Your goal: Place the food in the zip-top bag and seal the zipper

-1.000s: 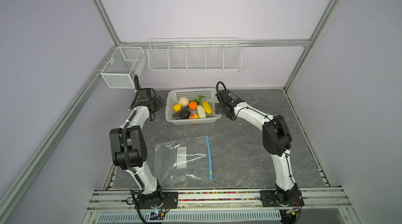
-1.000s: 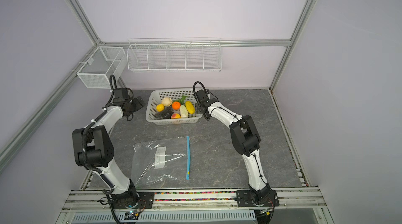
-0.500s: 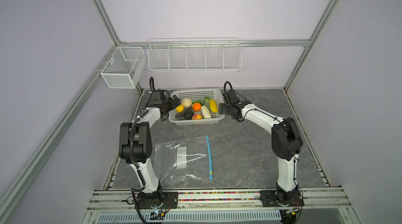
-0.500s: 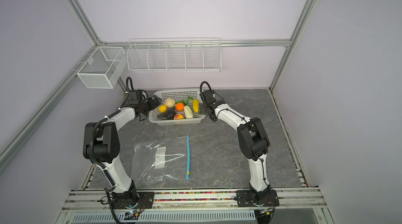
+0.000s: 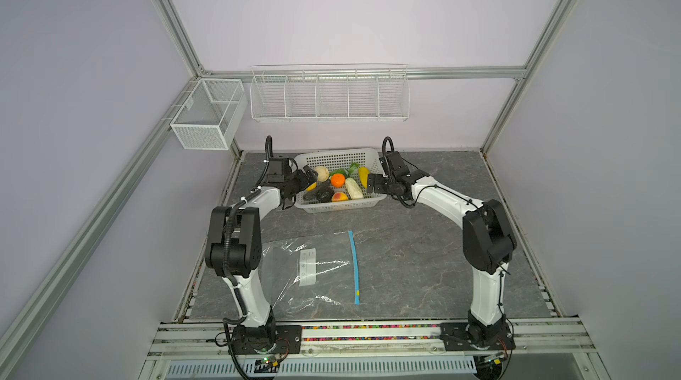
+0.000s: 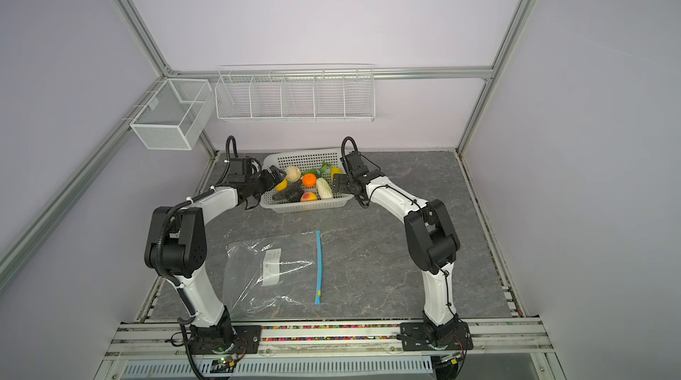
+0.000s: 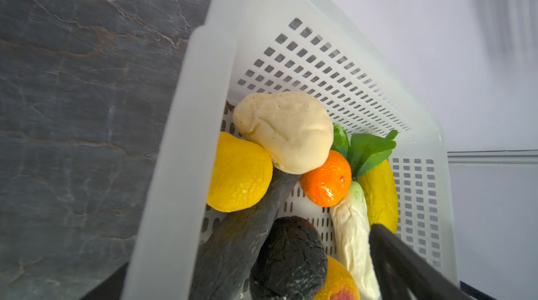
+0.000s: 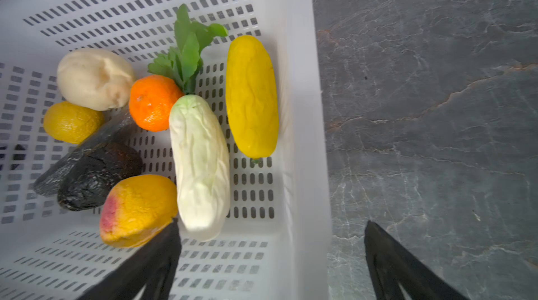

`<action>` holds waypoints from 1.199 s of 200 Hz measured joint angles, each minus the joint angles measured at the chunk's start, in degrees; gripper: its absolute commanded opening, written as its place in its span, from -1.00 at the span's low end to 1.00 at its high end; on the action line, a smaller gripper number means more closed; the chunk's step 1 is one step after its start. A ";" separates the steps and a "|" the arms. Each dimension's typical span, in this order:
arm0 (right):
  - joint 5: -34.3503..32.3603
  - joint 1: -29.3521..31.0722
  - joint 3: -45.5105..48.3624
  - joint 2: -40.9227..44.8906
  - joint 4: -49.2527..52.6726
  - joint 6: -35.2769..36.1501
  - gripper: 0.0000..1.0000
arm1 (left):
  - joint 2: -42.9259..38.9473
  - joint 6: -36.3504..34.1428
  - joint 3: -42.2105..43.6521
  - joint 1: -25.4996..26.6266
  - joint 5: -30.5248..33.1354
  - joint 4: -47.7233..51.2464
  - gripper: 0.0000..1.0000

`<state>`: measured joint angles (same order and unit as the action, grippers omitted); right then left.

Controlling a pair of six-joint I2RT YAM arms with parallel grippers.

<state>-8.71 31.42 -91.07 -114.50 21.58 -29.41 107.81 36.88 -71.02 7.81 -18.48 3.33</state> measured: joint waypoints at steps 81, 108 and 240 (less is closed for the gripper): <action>0.85 -1.11 0.48 0.04 -0.07 0.33 0.90 | 3.23 0.61 -4.09 2.89 0.39 -0.24 0.99; 1.07 -0.98 1.22 0.07 -0.02 0.35 0.90 | 3.41 0.83 -4.35 3.19 0.48 -0.26 0.99; 1.22 -2.75 3.32 1.49 0.39 1.99 0.91 | 8.96 -1.03 -12.76 4.31 -0.20 2.67 0.99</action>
<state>-7.49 28.67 -87.74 -113.01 21.98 -27.42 116.77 35.86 -83.79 12.12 -18.68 6.00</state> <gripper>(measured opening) 0.954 0.996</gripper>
